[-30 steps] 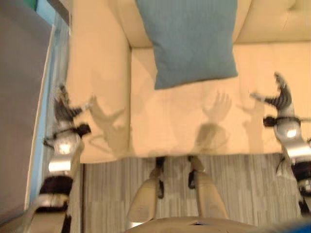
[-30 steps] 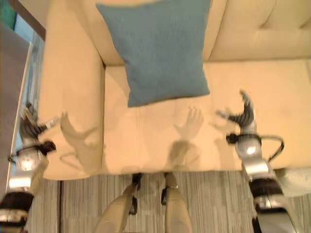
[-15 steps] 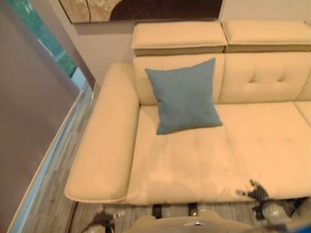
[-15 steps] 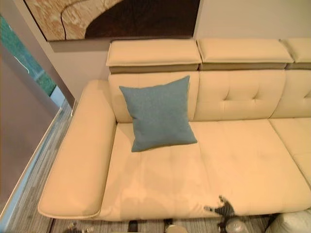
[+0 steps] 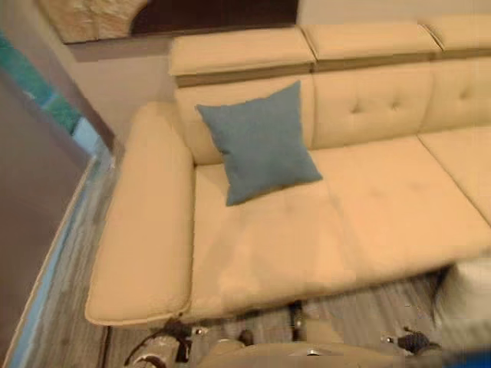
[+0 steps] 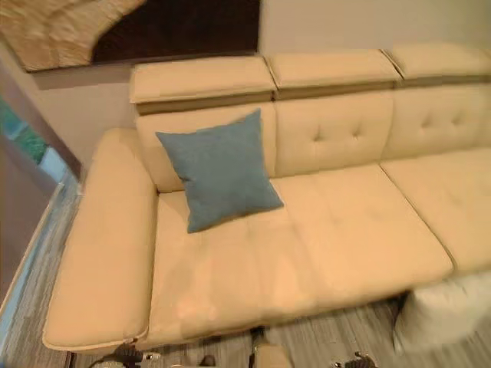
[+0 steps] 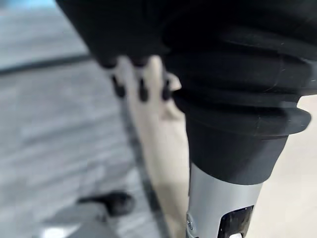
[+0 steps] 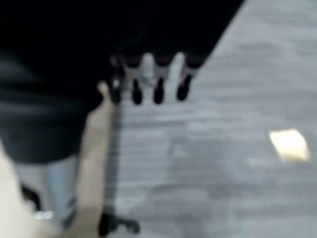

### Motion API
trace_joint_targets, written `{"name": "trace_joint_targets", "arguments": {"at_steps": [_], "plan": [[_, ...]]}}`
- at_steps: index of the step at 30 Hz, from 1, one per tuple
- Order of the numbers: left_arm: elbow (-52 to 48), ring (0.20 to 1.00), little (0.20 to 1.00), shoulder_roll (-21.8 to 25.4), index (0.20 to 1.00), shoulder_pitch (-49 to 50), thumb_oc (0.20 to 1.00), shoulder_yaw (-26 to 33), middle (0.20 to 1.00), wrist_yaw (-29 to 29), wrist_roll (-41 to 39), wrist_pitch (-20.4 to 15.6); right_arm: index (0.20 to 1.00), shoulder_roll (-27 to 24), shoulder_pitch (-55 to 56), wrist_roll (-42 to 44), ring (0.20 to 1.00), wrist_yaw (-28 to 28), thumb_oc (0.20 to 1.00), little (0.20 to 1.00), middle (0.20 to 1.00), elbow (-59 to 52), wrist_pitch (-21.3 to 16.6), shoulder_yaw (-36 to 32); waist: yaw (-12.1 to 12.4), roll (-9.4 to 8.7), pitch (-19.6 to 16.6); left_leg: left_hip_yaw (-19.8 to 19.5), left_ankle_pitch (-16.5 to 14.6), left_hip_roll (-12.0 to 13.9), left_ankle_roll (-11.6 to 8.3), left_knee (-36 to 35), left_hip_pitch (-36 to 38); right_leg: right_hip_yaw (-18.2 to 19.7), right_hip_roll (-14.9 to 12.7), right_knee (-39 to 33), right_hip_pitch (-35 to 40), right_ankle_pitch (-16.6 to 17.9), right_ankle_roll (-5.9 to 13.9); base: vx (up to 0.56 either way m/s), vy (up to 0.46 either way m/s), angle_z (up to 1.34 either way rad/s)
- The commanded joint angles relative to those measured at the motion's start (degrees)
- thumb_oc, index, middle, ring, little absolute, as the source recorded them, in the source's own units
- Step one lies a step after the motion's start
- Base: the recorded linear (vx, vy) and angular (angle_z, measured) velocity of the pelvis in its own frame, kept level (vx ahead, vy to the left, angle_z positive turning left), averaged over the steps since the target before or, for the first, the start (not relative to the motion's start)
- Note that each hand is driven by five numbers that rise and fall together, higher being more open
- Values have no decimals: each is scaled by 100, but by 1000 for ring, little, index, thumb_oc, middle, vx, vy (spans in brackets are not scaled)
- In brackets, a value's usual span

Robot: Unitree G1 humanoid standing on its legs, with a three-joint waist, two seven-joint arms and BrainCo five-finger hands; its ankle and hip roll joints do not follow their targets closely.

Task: Pick up all the scattered cushions and arrange them neatly on the sofa.

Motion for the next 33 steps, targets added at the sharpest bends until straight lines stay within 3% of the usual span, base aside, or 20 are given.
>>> {"name": "trace_joint_targets", "arguments": {"at_steps": [1, 2, 4, 5, 6, 7, 12, 13, 15, 21, 23, 24, 27, 30, 33], "plan": [[-109, 1000, 1000, 185, 1000, 39, 1000, 11, 1000, 41, 221, -106, 1000, -79, -353, 64, 1000, -110, 1000, 1000, 1000, -66, 27, 169, 337, 237, 258, 177, 155, 397, -311, -336, 102, -679, 93, 488, 60, -273, 525, -260, 132, -51], [-106, 1000, 1000, 215, 1000, 53, 1000, 10, 1000, 32, 226, -97, 1000, -58, -370, 62, 1000, -103, 1000, 1000, 1000, -64, 25, 188, 375, 248, 292, 270, 186, 415, -304, -324, 59, -881, 82, 650, 53, -367, 497, -166, 69, -59], [-106, 1000, 1000, 215, 1000, 52, 1000, 10, 1000, 32, 226, -97, 1000, -57, -370, 62, 1000, -103, 1000, 1000, 1000, -64, 25, 188, 379, 248, 297, 272, 182, 415, -304, -322, 65, -878, 83, 661, 53, -374, 497, -135, 78, -112], [-95, 1000, 1000, 262, 1000, 95, 1000, -56, 1000, -12, 323, -64, 1000, -48, -355, 43, 1000, -87, 1000, 1000, 1000, -25, -8, 256, 461, 331, 298, 455, 370, 476, -225, -418, 33, -1122, 223, 1448, 337, -891, 291, -212, 126, -93], [-94, 1000, 1000, 263, 1000, 94, 1000, -56, 1000, -12, 323, -64, 1000, -47, -356, 43, 1000, -87, 1000, 1000, 1000, -25, -8, 256, 461, 327, 287, 456, 379, 473, -224, -420, 17, -1121, 220, 1442, 324, -883, 292, -328, 149, -52], [-82, 1000, 1000, 263, 1000, 149, 1000, -50, 1000, -52, 304, -44, 1000, -61, -323, 58, 1000, -77, 1000, 1000, 1000, -6, -9, 224, 525, 373, 187, 565, 472, 560, -188, -530, -26, -1253, 280, 1697, 543, -1186, 191, -117, 24, -32], [-78, 1000, 1000, 264, 1000, 224, 1000, 8, 1000, -111, 265, -24, 1000, -43, -306, 69, 1000, -56, 1000, 1000, 1000, 14, -23, 219, 695, 386, 8, 872, 598, 647, -196, -674, -58, -1391, 375, 1703, 1176, -1599, 142, -146, -24, -73], [-115, 1000, 1000, 254, 1000, 213, 1000, 8, 1000, -108, 212, -43, 1000, -32, -306, 63, 1000, -65, 1000, 1000, 1000, 34, -7, 241, 795, 325, -42, 1016, 658, 638, -243, -677, -163, -1496, 369, 1283, 1493, -1605, 172, -183, -110, -55], [-159, 1000, 1000, 223, 1000, 164, 1000, -28, 1000, -110, 170, -56, 1000, 4, -297, 144, 1000, -78, 1000, 1000, 1000, 1, -15, 246, 763, 262, -41, 1067, 752, 641, -321, -636, -285, -1283, 460, 788, 1555, -1573, 147, -121, -120, -52], [-232, 1000, 1000, 151, 1000, -51, 1000, -225, 1000, -97, 154, -64, 1000, -5, -222, 359, 1000, -154, 1000, 1000, 1000, -36, -23, 191, 596, 201, 181, 901, 797, 648, -477, -169, -665, -1072, 579, 370, 1578, -1306, 39, -160, -91, -3], [-245, 1000, 1000, 79, 1000, -89, 1000, -275, 1000, -67, 99, -89, 1000, -30, -222, 345, 1000, -178, 1000, 1000, 1000, -20, -25, 213, 657, 164, 289, 251, 668, 432, -506, 180, -754, -916, 575, 415, 1445, -1192, 3, -172, 2, -30], [-242, 1000, 1000, 36, 1000, -95, 1000, -259, 1000, -75, 23, -84, 1000, -55, -238, 317, 1000, -154, 1000, 1000, 1000, 40, -13, 256, 694, 123, 298, -345, 419, 254, -502, 398, -620, -669, 574, 412, 1352, -1092, 8, -142, 42, -64], [-175, 1000, 1000, -20, 1000, -55, 1000, -316, 1000, -106, 64, -77, 1000, -90, -222, 237, 1000, -106, 1000, 1000, 1000, 131, 61, 252, 684, 135, 209, -864, 188, 183, -449, 575, -339, -271, 577, 509, 1139, -953, 117, -82, 80, -121], [-205, 1000, 1000, -49, 1000, -5, 1000, -359, 1000, -97, 136, -80, 1000, -102, -227, 266, 1000, -100, 1000, 1000, 1000, 133, 56, 231, 631, 201, 207, -785, 183, 228, -404, 192, -268, -71, 597, 547, 929, -828, 220, -100, 143, -78], [-212, 1000, 1000, 18, 1000, -55, 1000, -433, 1000, -90, 283, -107, 1000, -92, -370, 326, 1000, -107, 1000, 1000, 1000, 112, 40, 247, 563, 153, 252, -414, 207, 225, -283, -132, -201, 227, 583, 458, 557, -457, 459, -116, 135, -81]]}}
